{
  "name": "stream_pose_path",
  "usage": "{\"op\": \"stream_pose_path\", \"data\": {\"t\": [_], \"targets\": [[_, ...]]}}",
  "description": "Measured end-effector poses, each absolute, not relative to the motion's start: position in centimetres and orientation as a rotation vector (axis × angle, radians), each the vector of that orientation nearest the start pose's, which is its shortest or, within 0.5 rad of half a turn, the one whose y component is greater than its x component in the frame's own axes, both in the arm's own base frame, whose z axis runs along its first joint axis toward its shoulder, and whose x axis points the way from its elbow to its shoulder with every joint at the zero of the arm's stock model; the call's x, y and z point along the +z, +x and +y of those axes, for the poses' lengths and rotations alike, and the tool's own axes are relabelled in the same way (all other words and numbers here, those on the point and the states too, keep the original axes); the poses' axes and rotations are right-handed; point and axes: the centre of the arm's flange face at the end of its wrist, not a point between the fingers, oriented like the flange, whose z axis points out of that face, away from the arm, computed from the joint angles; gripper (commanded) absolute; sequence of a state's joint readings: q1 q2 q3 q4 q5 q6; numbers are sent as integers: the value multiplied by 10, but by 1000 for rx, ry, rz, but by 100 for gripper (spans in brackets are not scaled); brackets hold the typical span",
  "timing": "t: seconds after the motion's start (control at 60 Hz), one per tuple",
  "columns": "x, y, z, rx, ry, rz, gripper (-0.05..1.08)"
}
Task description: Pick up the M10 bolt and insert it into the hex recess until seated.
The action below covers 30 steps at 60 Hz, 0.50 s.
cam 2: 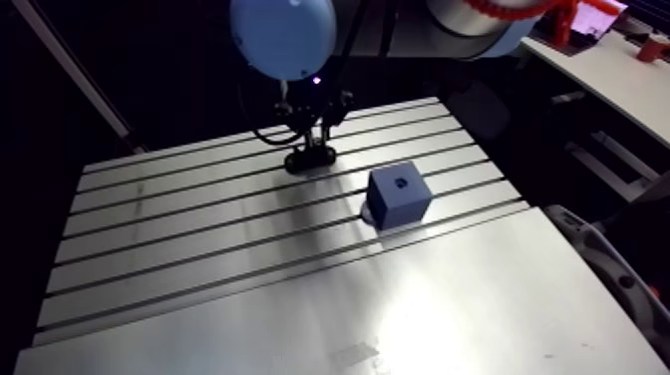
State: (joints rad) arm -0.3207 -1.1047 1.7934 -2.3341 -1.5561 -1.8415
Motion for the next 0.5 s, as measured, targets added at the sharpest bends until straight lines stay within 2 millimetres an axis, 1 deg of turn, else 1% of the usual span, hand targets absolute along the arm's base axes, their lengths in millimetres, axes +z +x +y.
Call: {"op": "stream_pose_path", "data": {"t": [0.5], "targets": [[200, -612, 61, 7, 79, 3216, 71]]}}
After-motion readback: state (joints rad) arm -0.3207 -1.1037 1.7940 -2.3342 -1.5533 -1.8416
